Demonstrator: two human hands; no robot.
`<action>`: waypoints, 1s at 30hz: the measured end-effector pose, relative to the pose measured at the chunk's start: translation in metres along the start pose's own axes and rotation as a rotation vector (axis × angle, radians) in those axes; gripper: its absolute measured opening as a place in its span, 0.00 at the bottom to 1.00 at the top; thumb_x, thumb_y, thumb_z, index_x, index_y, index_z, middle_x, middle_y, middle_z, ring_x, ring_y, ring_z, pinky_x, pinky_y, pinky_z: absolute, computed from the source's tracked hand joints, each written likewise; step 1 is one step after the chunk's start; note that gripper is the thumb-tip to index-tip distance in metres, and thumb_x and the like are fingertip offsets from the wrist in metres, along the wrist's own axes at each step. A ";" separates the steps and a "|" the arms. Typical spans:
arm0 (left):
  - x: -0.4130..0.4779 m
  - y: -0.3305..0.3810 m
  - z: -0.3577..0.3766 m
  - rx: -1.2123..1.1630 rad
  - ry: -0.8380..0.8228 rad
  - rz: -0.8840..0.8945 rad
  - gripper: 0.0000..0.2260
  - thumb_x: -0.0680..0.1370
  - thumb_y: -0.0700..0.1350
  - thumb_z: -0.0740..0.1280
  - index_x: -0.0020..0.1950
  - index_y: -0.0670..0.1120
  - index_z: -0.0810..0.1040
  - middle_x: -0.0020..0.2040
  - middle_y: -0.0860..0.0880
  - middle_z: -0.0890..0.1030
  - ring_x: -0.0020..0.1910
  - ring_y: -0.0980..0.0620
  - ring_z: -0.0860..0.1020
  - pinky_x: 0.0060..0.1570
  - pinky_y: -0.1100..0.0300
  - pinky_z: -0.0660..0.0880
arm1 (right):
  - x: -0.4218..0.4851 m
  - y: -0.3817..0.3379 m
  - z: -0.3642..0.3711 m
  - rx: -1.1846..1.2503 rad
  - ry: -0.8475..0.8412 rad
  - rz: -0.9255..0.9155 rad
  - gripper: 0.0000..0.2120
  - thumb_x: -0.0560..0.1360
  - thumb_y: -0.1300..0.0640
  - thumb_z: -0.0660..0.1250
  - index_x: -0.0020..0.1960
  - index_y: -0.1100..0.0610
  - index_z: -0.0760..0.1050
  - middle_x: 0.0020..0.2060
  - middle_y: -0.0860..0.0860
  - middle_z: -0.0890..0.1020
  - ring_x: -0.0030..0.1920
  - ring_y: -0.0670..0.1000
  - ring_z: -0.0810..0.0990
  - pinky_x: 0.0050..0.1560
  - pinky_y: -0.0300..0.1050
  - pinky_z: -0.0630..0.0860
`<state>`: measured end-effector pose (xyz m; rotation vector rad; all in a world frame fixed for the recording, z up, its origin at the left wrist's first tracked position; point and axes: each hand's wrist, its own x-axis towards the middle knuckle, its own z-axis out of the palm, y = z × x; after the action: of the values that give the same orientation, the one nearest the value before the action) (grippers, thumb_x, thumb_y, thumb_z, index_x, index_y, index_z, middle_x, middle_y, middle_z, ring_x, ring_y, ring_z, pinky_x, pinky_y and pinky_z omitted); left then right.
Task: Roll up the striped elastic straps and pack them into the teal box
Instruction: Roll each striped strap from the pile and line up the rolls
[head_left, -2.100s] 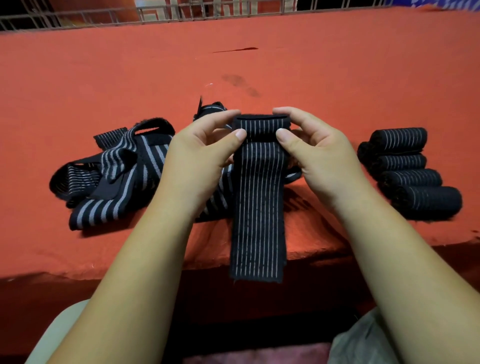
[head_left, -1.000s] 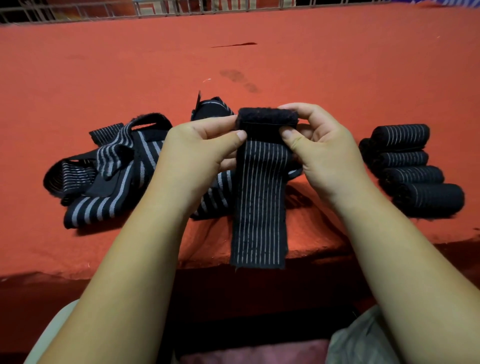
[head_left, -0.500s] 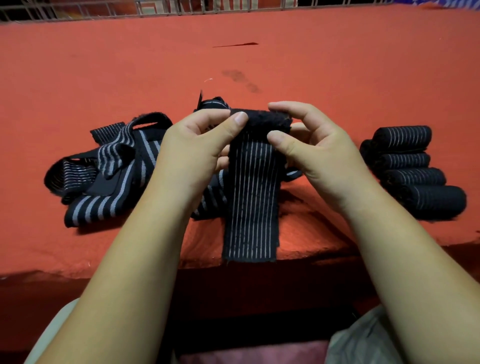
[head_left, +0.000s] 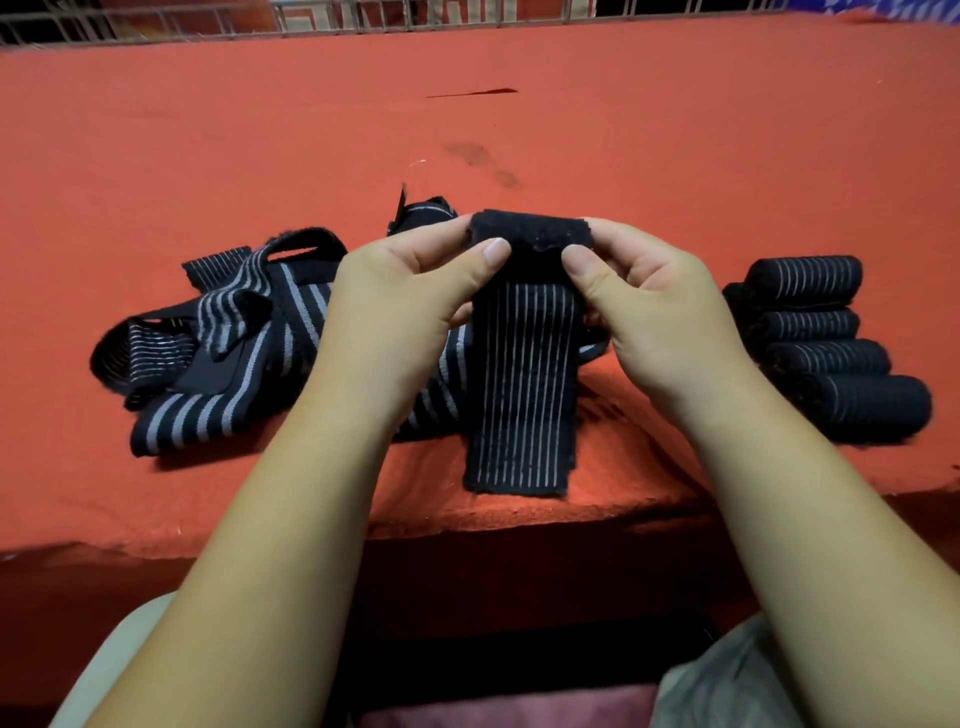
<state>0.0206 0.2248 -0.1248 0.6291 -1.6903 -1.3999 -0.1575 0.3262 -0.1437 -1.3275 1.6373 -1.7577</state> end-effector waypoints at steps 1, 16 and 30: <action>-0.001 0.001 0.001 0.006 0.012 0.015 0.11 0.82 0.43 0.74 0.64 0.49 0.88 0.57 0.51 0.89 0.60 0.50 0.87 0.65 0.42 0.82 | 0.000 0.000 0.000 0.011 0.002 -0.002 0.12 0.85 0.57 0.67 0.67 0.53 0.82 0.51 0.56 0.89 0.47 0.54 0.83 0.49 0.61 0.83; 0.002 -0.005 0.003 0.018 0.043 0.110 0.09 0.84 0.41 0.72 0.63 0.47 0.86 0.57 0.49 0.89 0.61 0.47 0.87 0.65 0.46 0.82 | -0.002 -0.008 0.000 0.079 -0.024 -0.026 0.17 0.84 0.60 0.70 0.71 0.48 0.78 0.50 0.52 0.88 0.47 0.42 0.83 0.46 0.39 0.80; 0.002 -0.001 0.000 0.065 0.068 0.019 0.11 0.83 0.47 0.75 0.64 0.49 0.87 0.54 0.48 0.90 0.50 0.50 0.88 0.56 0.44 0.86 | 0.000 -0.007 0.001 0.121 0.000 -0.030 0.15 0.82 0.64 0.71 0.63 0.48 0.80 0.48 0.57 0.84 0.44 0.54 0.84 0.35 0.48 0.81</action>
<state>0.0197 0.2233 -0.1256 0.6875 -1.6892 -1.3007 -0.1542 0.3275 -0.1379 -1.3032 1.4928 -1.8424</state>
